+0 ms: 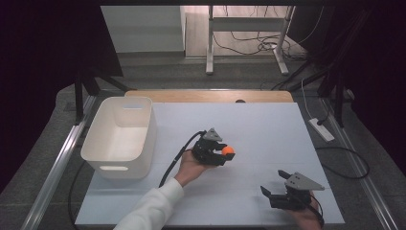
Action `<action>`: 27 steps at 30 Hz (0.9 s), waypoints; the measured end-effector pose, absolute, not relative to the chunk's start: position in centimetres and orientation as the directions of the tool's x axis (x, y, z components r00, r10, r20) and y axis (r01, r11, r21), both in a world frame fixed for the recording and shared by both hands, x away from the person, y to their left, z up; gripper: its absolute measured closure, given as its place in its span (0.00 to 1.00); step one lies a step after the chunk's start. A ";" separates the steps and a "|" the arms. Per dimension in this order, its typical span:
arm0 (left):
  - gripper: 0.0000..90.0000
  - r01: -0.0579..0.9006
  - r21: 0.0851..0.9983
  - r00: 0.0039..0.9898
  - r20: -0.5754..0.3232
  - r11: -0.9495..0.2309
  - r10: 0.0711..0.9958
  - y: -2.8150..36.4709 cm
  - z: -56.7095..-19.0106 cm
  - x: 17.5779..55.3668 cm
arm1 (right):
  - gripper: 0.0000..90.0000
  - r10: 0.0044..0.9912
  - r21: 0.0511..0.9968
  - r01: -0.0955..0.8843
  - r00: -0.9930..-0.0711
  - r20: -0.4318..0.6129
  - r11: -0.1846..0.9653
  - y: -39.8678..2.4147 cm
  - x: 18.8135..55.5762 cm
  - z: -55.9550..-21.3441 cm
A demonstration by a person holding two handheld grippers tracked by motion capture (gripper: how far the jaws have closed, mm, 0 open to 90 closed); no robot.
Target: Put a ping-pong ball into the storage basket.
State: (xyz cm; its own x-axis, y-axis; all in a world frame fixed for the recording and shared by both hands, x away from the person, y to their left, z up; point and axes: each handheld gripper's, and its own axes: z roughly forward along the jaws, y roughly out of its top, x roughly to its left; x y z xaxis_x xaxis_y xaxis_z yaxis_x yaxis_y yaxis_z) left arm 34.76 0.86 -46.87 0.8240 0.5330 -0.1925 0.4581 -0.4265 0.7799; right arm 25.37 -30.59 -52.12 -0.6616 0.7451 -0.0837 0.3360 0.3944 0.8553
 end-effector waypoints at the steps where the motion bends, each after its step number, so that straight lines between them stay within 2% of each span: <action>1: 0.56 0.456 0.782 0.824 -0.191 -0.425 0.533 1.0 -46.8 34.7 | 0.13 0.745 0.854 0.337 -0.661 -0.086 0.397 -30.6 25.4 -52.1; 27: 0.56 0.451 0.826 0.812 -0.224 -0.337 0.538 3.5 -44.6 34.1 | 0.13 0.743 0.853 0.337 -0.664 -0.084 0.398 -30.6 25.4 -52.1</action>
